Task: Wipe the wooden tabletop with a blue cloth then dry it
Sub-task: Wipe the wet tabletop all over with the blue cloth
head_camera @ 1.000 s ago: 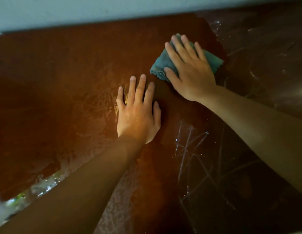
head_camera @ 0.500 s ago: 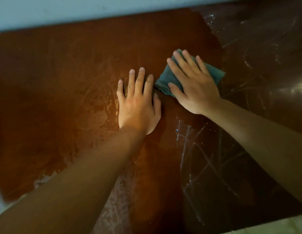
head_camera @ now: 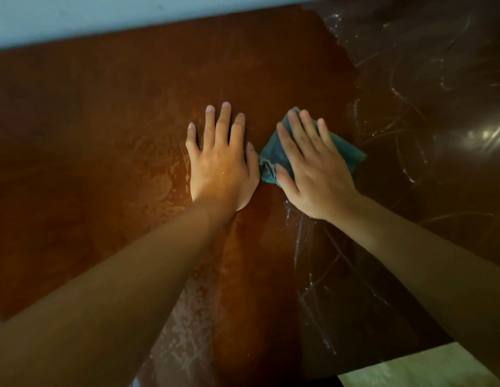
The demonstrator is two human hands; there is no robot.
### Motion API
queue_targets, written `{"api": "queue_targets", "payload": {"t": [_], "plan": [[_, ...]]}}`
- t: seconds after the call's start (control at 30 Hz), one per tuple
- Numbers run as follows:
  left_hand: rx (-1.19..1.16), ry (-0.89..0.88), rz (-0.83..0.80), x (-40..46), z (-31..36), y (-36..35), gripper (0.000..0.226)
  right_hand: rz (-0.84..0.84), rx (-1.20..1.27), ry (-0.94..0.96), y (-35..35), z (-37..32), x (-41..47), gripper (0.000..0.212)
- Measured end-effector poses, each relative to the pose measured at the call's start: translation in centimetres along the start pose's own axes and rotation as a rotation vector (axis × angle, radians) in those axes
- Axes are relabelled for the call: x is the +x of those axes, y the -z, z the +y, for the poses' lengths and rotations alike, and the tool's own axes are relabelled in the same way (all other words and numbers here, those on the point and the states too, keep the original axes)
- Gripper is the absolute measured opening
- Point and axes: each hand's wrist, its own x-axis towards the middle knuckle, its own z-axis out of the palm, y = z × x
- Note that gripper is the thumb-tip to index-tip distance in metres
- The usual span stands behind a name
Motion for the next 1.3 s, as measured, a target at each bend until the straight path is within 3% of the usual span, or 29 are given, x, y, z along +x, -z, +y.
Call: {"api": "queue_targets", "payload": {"t": [0.17, 0.4, 0.67, 1.03, 1.3], "plan": [[-0.004, 0.001, -0.005, -0.1, -0.1, 0.0, 0.057, -0.016, 0.004, -0.024, 0.2, 0.1, 1.9, 0.069], [-0.016, -0.007, 0.001, -0.2, -0.3, -0.1, 0.056, 0.026, 0.096, 0.048, -0.7, -2.1, -5.2, 0.065], [-0.017, -0.013, -0.015, -0.2, -0.3, 0.1, 0.057, 0.045, 0.104, 0.050, -0.2, -1.2, -3.0, 0.064], [-0.051, -0.004, -0.022, -0.3, -0.1, 0.5, 0.057, 0.049, 0.146, 0.070, -1.2, -3.9, -9.0, 0.065], [-0.341, 0.001, -0.104, 0.4, -1.5, 1.8, 0.061, 0.000, 0.042, 0.027, -0.4, -0.7, -2.7, 0.067]]}}
